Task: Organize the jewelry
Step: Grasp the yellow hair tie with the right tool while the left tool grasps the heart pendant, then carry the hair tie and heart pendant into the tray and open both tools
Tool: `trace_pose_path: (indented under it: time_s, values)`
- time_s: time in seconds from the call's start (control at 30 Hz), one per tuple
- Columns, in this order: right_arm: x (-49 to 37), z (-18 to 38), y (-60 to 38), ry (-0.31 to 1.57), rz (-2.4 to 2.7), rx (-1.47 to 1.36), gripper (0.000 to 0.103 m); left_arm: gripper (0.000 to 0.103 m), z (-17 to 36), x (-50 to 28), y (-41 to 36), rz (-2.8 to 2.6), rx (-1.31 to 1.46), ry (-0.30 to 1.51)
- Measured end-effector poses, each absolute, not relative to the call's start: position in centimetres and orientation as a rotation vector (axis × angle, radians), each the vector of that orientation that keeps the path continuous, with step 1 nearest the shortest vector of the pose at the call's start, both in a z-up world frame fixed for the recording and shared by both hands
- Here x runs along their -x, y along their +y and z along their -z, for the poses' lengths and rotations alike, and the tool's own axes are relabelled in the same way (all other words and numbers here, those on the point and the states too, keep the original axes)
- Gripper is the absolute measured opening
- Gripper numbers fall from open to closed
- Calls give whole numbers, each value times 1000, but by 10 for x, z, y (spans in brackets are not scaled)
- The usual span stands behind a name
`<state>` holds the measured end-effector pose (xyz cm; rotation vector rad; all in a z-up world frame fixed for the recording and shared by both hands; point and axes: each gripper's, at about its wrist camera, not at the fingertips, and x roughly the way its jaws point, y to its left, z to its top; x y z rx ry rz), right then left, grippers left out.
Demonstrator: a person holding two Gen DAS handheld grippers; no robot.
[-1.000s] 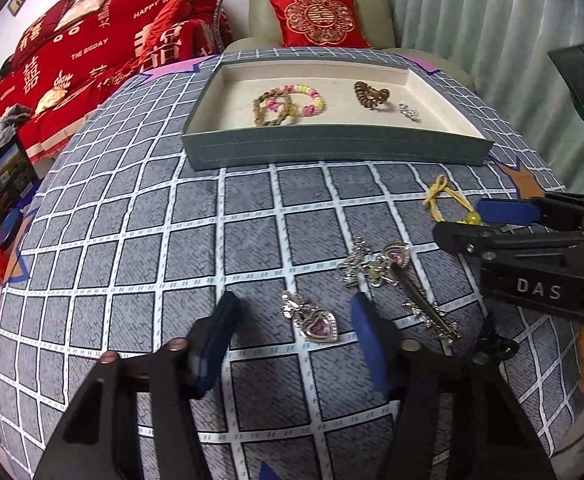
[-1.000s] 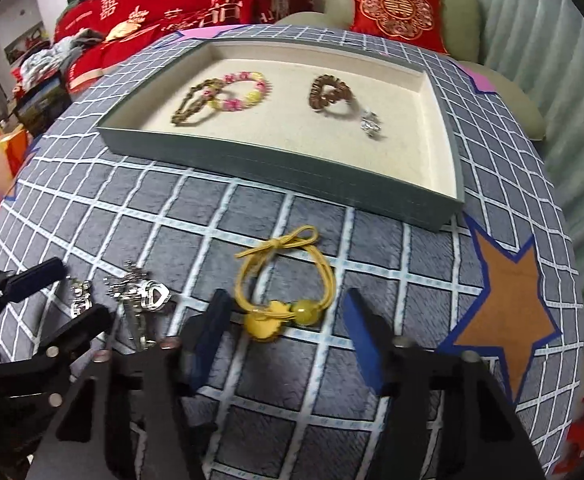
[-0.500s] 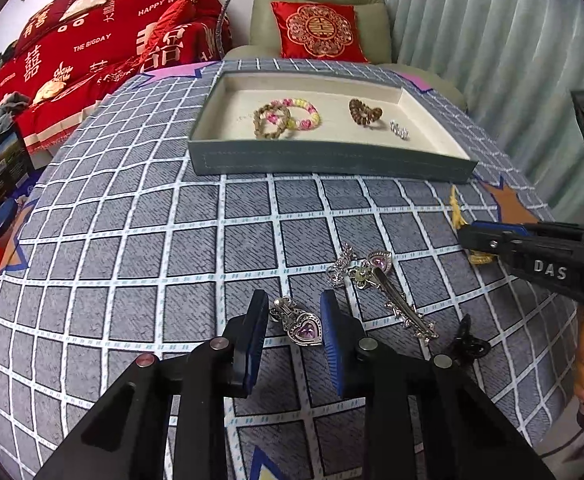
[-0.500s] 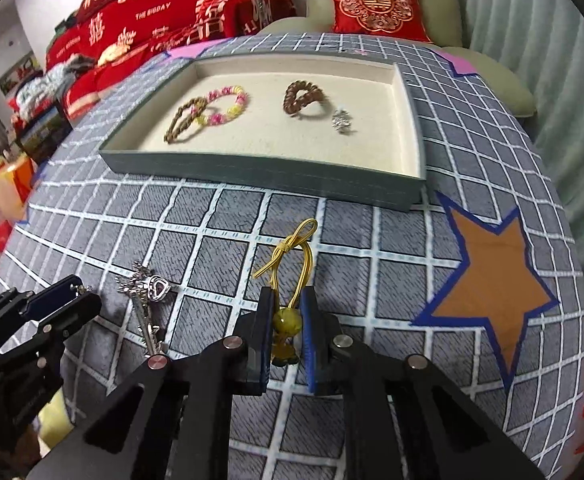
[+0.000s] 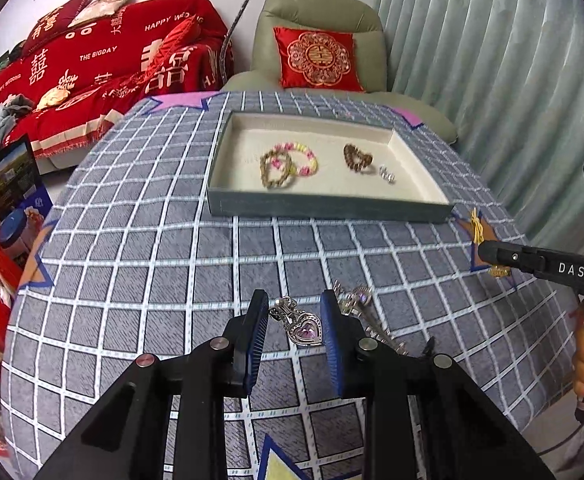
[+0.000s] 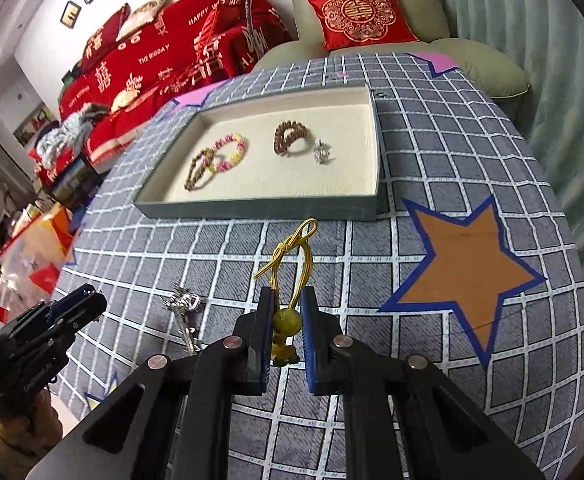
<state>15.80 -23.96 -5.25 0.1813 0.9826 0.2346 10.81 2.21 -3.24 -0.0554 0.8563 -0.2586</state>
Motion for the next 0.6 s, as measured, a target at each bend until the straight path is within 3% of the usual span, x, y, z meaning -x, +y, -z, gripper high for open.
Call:
trace_pose_path:
  time_s: [0.6]
  values:
    - [-190,-11,-255,875,-276,-230,14,37,-40,-151,16,283,70,756]
